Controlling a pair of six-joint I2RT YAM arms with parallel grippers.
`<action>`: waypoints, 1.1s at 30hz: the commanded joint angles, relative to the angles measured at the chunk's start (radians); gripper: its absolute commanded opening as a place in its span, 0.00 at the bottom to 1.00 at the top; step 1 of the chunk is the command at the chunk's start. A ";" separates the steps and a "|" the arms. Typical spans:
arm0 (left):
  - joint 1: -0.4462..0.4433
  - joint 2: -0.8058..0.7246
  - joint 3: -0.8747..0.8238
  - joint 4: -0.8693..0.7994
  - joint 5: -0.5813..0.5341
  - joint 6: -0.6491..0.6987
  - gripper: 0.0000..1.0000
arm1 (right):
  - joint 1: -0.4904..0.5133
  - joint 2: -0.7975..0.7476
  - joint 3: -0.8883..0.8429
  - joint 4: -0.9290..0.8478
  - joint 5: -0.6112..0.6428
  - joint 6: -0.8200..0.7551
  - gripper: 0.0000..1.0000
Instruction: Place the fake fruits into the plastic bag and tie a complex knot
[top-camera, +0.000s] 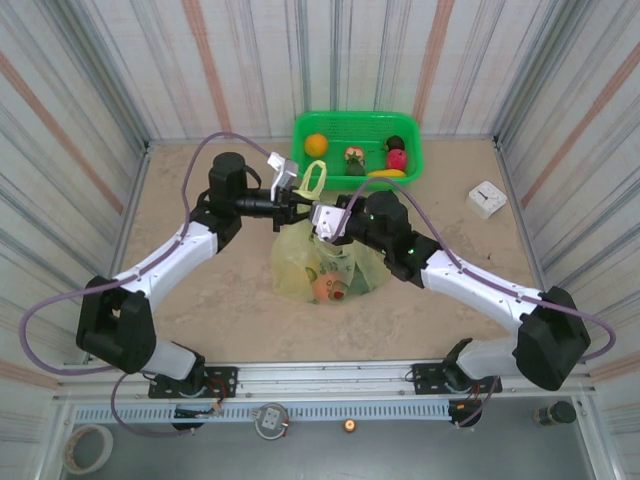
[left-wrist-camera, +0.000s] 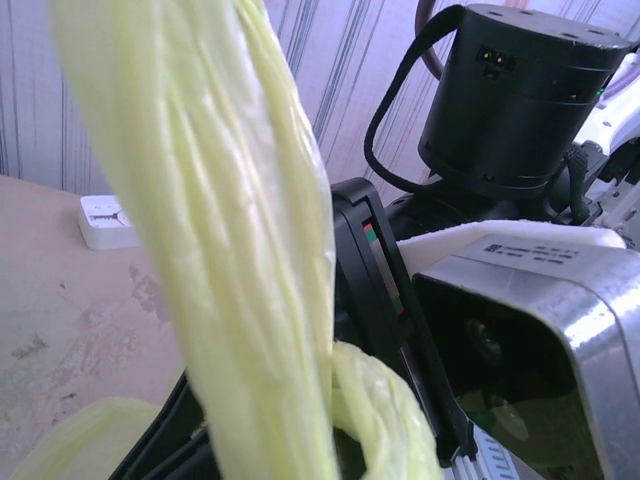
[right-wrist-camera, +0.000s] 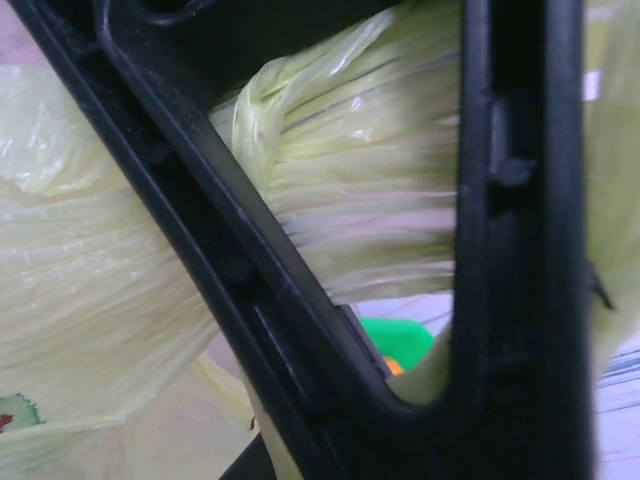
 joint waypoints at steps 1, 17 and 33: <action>-0.001 -0.027 -0.004 0.005 -0.012 -0.004 0.07 | -0.010 -0.030 0.009 0.036 -0.035 0.014 0.00; -0.004 -0.018 0.034 -0.114 -0.001 0.066 0.36 | -0.020 -0.040 0.103 -0.235 -0.147 -0.053 0.00; 0.017 -0.038 -0.018 0.050 -0.012 -0.015 0.00 | -0.056 -0.097 0.053 -0.187 -0.161 0.039 0.44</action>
